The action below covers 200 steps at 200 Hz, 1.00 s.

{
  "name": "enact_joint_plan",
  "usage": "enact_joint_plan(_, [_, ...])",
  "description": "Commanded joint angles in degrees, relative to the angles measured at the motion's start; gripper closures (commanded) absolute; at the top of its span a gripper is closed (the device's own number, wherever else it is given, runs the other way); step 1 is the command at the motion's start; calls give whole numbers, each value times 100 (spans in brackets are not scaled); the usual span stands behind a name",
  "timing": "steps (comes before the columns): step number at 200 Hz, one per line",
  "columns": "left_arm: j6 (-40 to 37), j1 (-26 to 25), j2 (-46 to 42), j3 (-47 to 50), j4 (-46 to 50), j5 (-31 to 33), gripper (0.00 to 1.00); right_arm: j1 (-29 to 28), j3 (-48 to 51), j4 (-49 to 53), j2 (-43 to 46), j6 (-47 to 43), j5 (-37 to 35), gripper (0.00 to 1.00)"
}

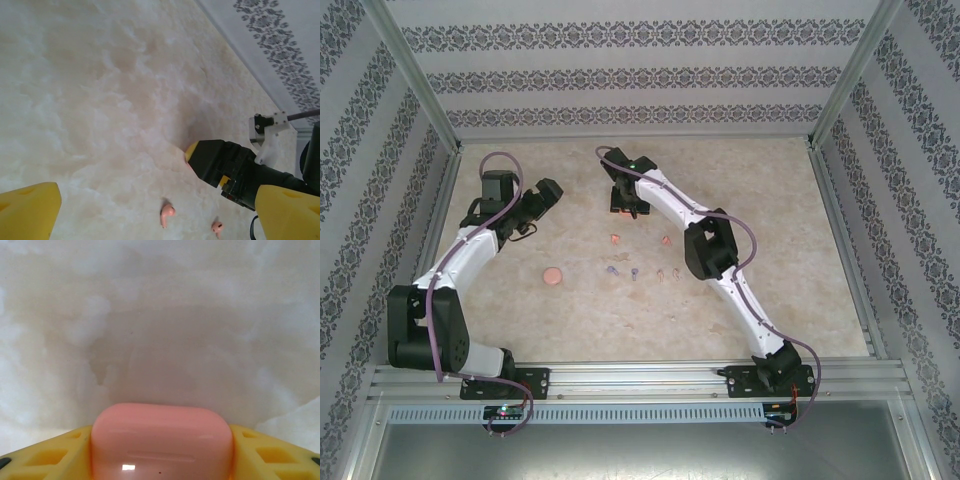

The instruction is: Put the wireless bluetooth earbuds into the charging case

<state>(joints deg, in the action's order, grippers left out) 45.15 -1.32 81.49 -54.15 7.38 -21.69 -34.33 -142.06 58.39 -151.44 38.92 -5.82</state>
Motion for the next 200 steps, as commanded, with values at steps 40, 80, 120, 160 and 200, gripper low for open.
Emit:
enact_joint_plan(40, [82, -766, 266, 617, -2037, -334, 0, 489, 1398, -1070, 1832, 783, 883, 55])
enact_joint_plan(80, [99, -1193, 657, 763, -3250, -340, 0, 836, 2880, -2340, 2803, 2102, 1555, 55])
enact_joint_plan(120, [76, -1438, 1133, 544, -4188, -417, 0, 902, 3745, -3063, 3402, 3224, 1652, 56])
enact_joint_plan(160, [-116, -1717, 1795, -83, -4552, -796, 3, 775, 4086, -3108, 3690, 3781, 1228, 55])
enact_joint_plan(200, [-105, -1967, 2393, -501, -4865, -987, 13, 689, 4232, -3141, 3777, 4039, 1032, 55])
